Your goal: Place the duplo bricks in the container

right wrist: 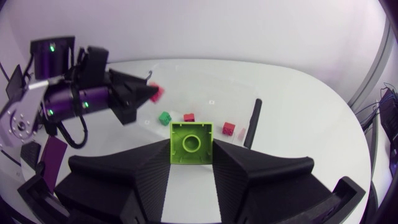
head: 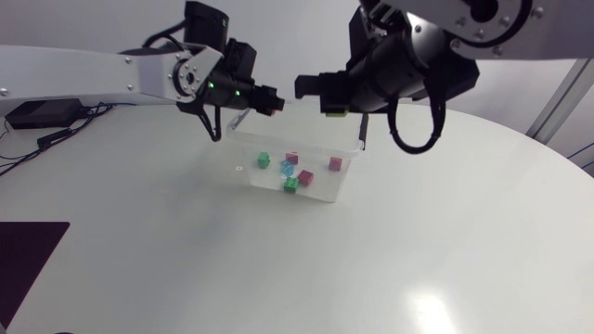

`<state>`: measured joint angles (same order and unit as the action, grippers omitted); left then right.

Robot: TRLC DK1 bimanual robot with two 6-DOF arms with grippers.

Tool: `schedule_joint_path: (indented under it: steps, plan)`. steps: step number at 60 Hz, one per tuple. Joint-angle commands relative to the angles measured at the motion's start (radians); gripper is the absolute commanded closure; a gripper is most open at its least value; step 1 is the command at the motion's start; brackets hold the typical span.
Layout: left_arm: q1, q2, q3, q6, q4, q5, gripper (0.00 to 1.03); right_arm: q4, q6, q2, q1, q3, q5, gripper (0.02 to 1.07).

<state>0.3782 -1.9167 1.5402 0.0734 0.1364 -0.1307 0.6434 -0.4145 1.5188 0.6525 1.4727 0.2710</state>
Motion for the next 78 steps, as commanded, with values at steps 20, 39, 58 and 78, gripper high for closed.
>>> schedule_joint_path:
  steps: [20, 39, 58, 78]
  plan:
    - [-0.027, 0.285, -0.061, -0.018, 0.123, 0.022, 0.05, -0.136, 0.077, 0.391, -0.091, 0.219, -0.015, 0.77]
    - [-0.094, 0.637, -0.230, 0.026, 0.206, 0.074, 0.05, -0.083, 0.065, 0.406, -0.102, 0.284, -0.004, 0.06]
    - [-0.133, 0.960, -0.551, 0.057, 0.069, 0.260, 0.05, -0.292, 0.209, -0.143, -0.142, -0.170, 0.122, 0.06]
    - [-0.239, 1.208, -0.767, 0.101, -0.014, 0.350, 0.05, -0.332, 0.330, -0.669, -0.344, -0.514, 0.160, 0.06]
